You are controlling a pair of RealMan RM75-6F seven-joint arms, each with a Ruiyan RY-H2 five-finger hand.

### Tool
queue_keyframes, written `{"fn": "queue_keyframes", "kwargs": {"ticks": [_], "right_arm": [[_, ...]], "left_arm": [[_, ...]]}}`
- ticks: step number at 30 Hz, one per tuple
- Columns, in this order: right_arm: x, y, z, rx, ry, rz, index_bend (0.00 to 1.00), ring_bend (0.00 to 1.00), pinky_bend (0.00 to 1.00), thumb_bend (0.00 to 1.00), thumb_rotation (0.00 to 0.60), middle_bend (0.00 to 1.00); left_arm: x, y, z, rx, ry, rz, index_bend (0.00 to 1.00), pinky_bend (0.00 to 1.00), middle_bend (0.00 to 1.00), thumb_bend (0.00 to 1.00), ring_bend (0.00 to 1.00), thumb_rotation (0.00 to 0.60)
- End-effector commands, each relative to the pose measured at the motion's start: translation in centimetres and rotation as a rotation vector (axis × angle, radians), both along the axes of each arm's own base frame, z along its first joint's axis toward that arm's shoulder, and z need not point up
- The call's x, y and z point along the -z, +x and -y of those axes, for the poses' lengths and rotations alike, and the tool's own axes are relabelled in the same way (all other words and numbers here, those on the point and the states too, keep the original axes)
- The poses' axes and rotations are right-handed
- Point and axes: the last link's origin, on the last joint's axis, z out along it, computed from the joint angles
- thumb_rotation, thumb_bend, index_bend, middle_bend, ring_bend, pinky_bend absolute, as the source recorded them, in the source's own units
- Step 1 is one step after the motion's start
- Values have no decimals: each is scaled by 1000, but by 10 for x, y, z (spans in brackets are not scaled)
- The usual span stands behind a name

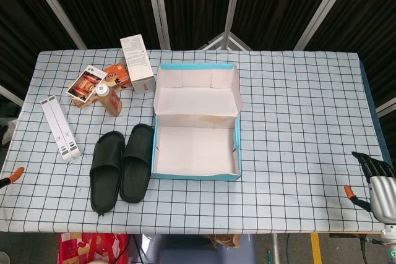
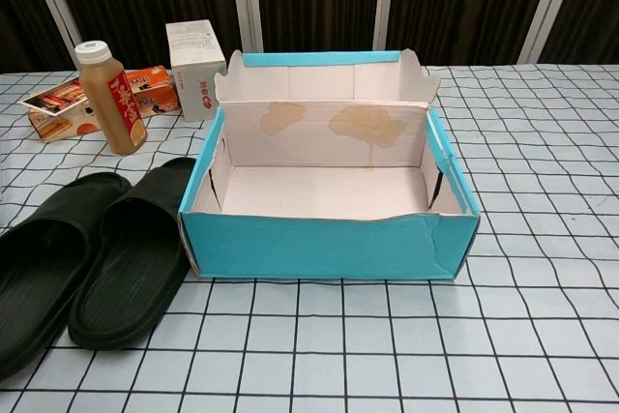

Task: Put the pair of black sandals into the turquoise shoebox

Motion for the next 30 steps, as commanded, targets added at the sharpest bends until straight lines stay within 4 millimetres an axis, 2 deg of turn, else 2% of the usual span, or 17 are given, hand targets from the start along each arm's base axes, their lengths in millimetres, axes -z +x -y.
{"fn": "queue_keyframes", "kwargs": {"ticks": [1, 3, 7, 9, 12, 15, 18, 21, 26, 30], "right_arm": [[-1, -1, 0, 2, 0, 3, 161, 212, 193, 318, 600, 199], [-2, -1, -1, 2, -3, 6, 161, 212, 193, 318, 600, 200], [-2, -2, -1, 4, -4, 9, 161, 212, 194, 318, 600, 199], [-2, -1, -1, 3, -1, 8, 161, 212, 193, 318, 600, 200], [0, -1, -1, 3, 7, 7, 161, 212, 193, 317, 600, 200], [1, -1, -1, 7, 12, 6, 161, 212, 193, 318, 600, 200], [1, 0, -1, 5, 8, 8, 161, 212, 193, 318, 600, 200], [0, 1, -1, 3, 4, 15, 161, 212, 194, 318, 600, 199], [-1, 1, 0, -4, 4, 24, 161, 212, 193, 318, 600, 199], [-1, 0, 1, -3, 10, 28, 161, 212, 193, 318, 600, 199]], "left_arm": [[2, 3, 0, 11, -6, 7, 2, 276, 49, 254, 82, 600], [3, 4, 0, 15, -12, 3, 0, 262, 21, 251, 81, 600], [8, 4, -1, 11, -37, 15, 0, 122, 0, 223, 81, 600], [9, 4, -1, 13, -44, 20, 0, 105, 0, 224, 63, 600], [9, 3, -2, 13, -46, 20, 0, 106, 0, 224, 5, 600], [9, 3, -4, 12, -50, 26, 0, 120, 0, 224, 0, 600], [13, 6, -9, 17, -72, 25, 0, 199, 0, 224, 0, 600], [25, 15, -22, 37, -134, 29, 0, 238, 1, 224, 0, 600], [39, 35, -49, 40, -226, 4, 0, 230, 8, 224, 6, 600], [53, 59, -66, 55, -301, -27, 0, 203, 4, 215, 6, 600]]}}
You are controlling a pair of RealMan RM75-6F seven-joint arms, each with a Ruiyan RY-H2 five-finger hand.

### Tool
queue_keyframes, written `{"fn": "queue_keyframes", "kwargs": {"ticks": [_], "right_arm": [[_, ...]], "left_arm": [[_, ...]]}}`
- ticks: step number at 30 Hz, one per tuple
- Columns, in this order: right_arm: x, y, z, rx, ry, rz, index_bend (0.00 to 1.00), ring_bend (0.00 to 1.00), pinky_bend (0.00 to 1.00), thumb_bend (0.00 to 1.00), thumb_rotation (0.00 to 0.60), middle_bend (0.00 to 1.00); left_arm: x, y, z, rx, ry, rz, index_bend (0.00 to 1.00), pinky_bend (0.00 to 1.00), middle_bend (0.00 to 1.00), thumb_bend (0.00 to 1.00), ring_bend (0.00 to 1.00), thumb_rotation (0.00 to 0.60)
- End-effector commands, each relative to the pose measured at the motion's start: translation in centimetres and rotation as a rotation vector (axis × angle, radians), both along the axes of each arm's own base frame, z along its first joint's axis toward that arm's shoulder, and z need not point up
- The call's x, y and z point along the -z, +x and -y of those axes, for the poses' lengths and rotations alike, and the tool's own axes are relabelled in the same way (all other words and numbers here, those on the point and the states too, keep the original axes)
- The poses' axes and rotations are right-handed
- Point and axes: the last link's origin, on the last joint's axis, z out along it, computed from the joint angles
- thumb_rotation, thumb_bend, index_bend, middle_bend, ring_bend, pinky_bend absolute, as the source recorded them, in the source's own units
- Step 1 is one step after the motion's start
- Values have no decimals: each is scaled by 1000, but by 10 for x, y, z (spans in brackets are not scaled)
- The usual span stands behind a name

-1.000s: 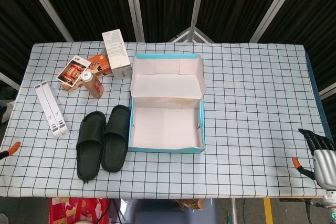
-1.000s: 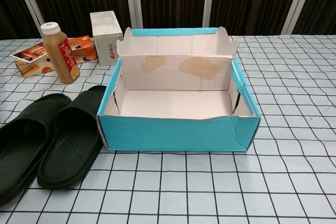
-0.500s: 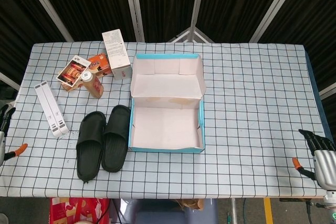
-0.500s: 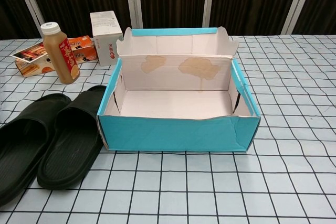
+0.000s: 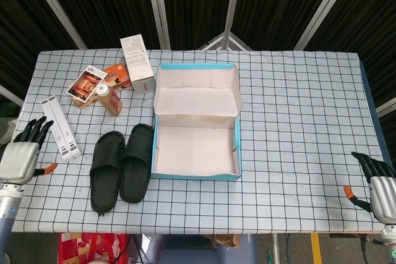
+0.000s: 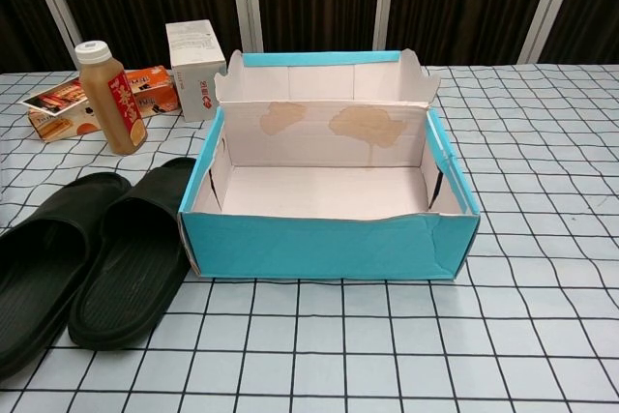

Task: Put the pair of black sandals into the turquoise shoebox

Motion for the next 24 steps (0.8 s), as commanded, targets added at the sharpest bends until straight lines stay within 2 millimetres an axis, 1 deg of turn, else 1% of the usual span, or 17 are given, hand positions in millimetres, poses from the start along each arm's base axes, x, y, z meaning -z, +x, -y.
{"fn": "queue_keyframes", "kwargs": {"ticks": [1, 4, 9, 15, 20, 24], "right_arm": [[0, 0, 0, 2, 3, 2, 161, 212, 193, 318, 600, 199], [0, 0, 0, 3, 8, 3, 161, 214, 193, 318, 600, 200], [-1, 0, 0, 4, 3, 5, 161, 214, 193, 318, 600, 200], [-3, -1, -1, 11, -6, 8, 161, 215, 193, 318, 600, 200], [-5, -2, -1, 17, -11, 12, 161, 215, 193, 318, 600, 200], [-4, -2, -1, 20, -8, 12, 161, 215, 194, 318, 600, 200]], "left_arm": [[16, 29, -19, 25, -89, -20, 0, 201, 4, 207, 6, 600], [29, 42, -22, 38, -171, -30, 0, 188, 4, 186, 6, 600], [49, 53, -20, 40, -277, -54, 0, 168, 0, 163, 6, 600], [67, 54, -14, 19, -360, -64, 0, 168, 9, 162, 6, 600], [72, 46, -13, 0, -365, -84, 0, 168, 47, 149, 6, 598], [78, 44, -17, -7, -357, -78, 0, 168, 58, 145, 6, 595]]}}
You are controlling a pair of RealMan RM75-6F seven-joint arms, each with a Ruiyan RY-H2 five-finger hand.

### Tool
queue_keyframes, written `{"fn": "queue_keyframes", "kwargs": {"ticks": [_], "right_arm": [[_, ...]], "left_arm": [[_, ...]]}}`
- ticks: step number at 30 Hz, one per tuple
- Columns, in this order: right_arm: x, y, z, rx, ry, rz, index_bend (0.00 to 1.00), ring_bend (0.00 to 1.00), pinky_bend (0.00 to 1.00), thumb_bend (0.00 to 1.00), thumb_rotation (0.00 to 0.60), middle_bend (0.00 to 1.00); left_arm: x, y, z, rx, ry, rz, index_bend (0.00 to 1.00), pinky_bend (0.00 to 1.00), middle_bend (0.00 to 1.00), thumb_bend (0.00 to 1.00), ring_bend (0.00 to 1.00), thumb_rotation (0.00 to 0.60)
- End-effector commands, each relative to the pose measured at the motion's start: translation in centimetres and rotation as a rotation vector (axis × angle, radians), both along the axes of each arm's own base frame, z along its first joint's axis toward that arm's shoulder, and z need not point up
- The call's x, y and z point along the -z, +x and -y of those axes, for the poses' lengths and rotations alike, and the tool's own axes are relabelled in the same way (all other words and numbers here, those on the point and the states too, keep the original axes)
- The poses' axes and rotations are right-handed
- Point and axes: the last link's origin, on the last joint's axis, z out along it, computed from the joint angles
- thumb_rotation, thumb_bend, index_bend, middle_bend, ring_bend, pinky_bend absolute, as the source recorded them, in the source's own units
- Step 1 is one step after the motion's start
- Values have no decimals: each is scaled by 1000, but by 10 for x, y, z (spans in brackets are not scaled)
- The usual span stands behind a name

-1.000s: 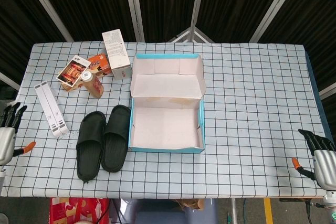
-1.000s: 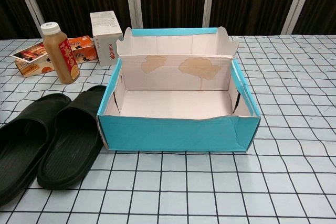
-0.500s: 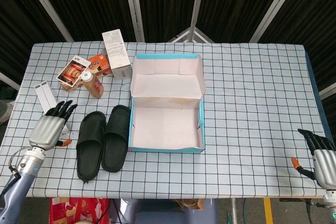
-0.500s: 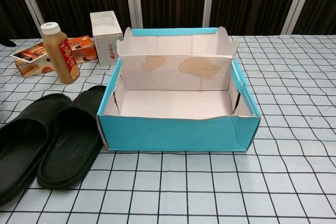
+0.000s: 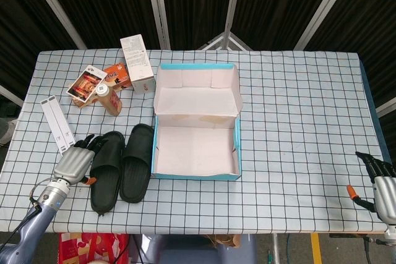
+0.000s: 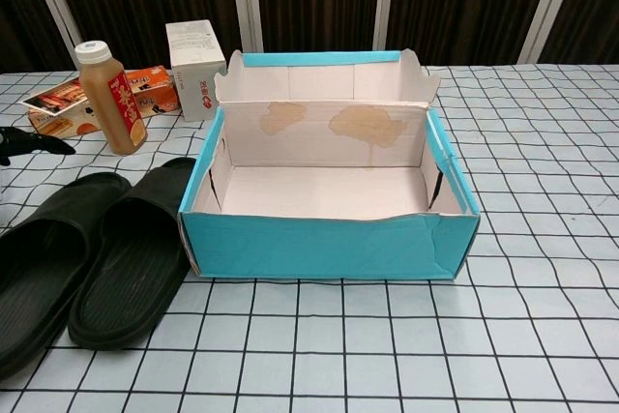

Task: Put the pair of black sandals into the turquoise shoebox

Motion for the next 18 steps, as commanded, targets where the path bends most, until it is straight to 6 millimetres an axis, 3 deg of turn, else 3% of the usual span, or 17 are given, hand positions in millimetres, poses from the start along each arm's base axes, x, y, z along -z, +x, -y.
{"fn": "queue_keyframes", "kwargs": {"ticks": [1, 13, 18], "right_arm": [[0, 0, 0, -1, 3, 1, 161, 215, 194, 318, 600, 200], [1, -5, 2, 18, 3, 2, 161, 217, 193, 318, 600, 200], [1, -6, 3, 23, 5, 5, 161, 221, 193, 318, 600, 200]], "left_arm": [[5, -2, -4, -6, 9, 8, 0, 168, 64, 145, 6, 583], [21, -3, -20, -34, 23, 36, 10, 168, 91, 139, 6, 458], [25, -7, -24, -55, 19, 43, 42, 168, 108, 139, 6, 442]]}}
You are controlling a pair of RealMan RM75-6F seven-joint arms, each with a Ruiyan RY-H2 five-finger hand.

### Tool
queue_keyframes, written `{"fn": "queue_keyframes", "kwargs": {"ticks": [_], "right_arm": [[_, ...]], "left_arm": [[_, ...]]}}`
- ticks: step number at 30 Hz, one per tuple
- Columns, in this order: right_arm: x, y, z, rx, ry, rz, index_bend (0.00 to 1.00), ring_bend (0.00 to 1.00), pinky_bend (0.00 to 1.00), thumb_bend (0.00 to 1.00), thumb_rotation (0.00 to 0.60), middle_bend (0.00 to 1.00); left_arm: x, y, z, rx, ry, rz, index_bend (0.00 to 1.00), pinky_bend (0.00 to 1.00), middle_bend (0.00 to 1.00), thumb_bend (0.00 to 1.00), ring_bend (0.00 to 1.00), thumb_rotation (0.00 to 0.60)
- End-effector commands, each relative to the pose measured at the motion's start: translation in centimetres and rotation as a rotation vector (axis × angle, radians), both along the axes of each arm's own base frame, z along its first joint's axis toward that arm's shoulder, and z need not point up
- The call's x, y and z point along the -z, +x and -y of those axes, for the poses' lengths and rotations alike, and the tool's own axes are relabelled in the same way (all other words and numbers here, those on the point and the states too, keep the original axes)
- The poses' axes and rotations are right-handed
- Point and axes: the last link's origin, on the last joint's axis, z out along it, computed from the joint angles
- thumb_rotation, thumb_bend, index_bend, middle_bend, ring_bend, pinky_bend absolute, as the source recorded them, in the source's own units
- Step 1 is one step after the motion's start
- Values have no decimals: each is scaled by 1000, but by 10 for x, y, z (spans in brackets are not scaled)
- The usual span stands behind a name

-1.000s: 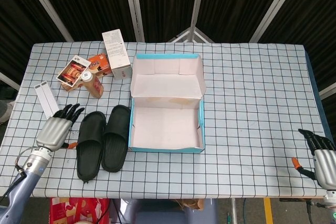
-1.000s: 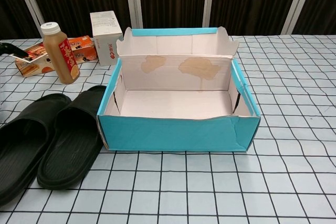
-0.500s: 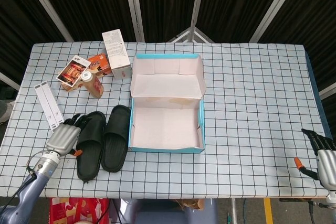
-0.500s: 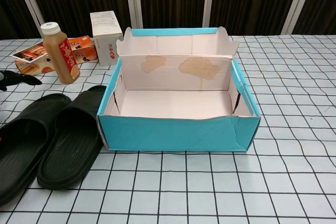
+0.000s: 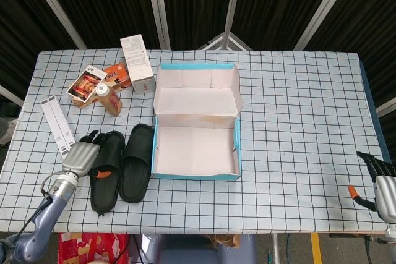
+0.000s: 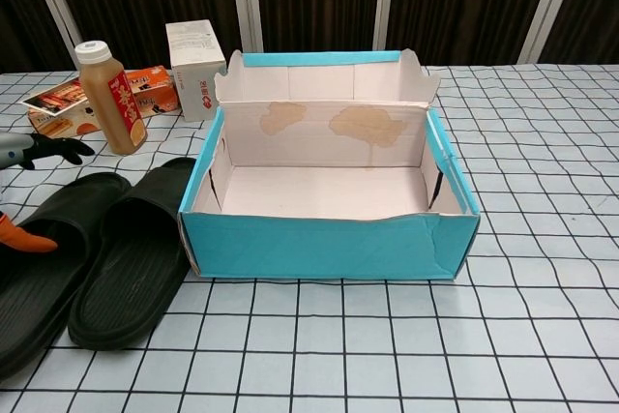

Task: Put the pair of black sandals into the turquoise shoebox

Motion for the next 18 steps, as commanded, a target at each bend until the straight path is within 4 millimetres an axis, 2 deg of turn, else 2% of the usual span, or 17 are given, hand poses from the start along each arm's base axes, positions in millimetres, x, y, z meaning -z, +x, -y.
{"fn": "queue_keyframes", "kwargs": {"ticks": [1, 10, 18], "right_arm": [[0, 0, 0, 1, 2, -2, 161, 221, 193, 318, 600, 199], [3, 0, 1, 4, 9, -6, 161, 222, 193, 318, 600, 200], [4, -1, 2, 10, 16, -2, 161, 221, 193, 318, 600, 200]], "left_arm": [[2, -3, -2, -10, -3, -6, 51, 168, 109, 140, 6, 442], [5, -15, -4, -46, 3, -29, 80, 168, 124, 147, 6, 441], [17, -3, -12, -13, 1, -48, 82, 168, 170, 147, 6, 439]]}}
